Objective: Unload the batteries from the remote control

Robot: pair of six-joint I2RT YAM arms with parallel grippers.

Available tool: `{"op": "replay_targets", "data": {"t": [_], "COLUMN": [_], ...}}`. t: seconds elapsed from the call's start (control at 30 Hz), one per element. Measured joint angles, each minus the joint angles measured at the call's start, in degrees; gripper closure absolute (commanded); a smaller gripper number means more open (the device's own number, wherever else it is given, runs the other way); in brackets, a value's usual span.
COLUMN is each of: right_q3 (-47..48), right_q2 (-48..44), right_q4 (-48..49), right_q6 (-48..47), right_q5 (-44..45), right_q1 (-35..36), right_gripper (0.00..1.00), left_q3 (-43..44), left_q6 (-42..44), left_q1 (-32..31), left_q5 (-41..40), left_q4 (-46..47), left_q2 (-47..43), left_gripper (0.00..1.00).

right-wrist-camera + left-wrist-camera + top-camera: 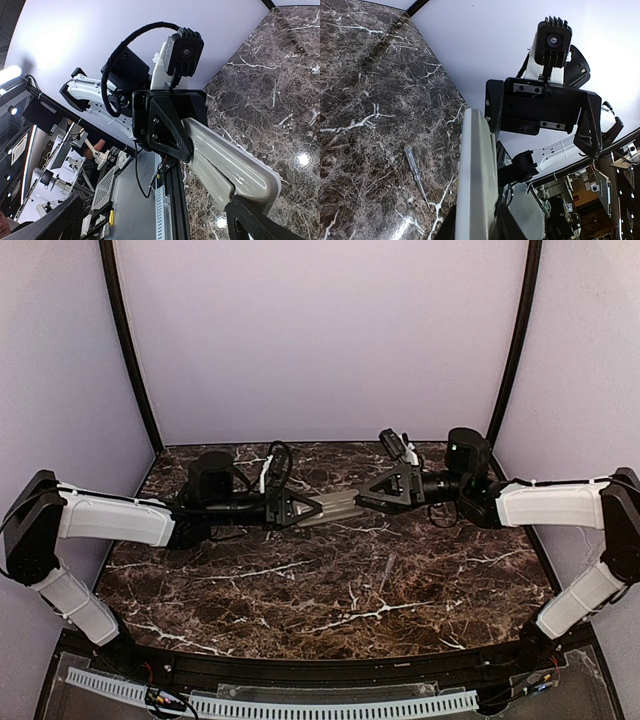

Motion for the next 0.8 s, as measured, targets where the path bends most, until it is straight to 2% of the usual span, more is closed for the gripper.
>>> {"op": "replay_targets", "data": {"t": [0.8], "right_q3": [0.74], "right_q2": [1.44], "right_q4": [-3.52], "right_q6": [0.07], "right_q5": [0.42], "right_q1": [0.37], "right_gripper": [0.01], "left_q3": [-0.83], "left_q6": [1.14], "left_q1": [0.11], "left_q5": [-1.46], "left_q4": [-1.16], "left_q2": [0.76], "left_gripper": [1.0]}}
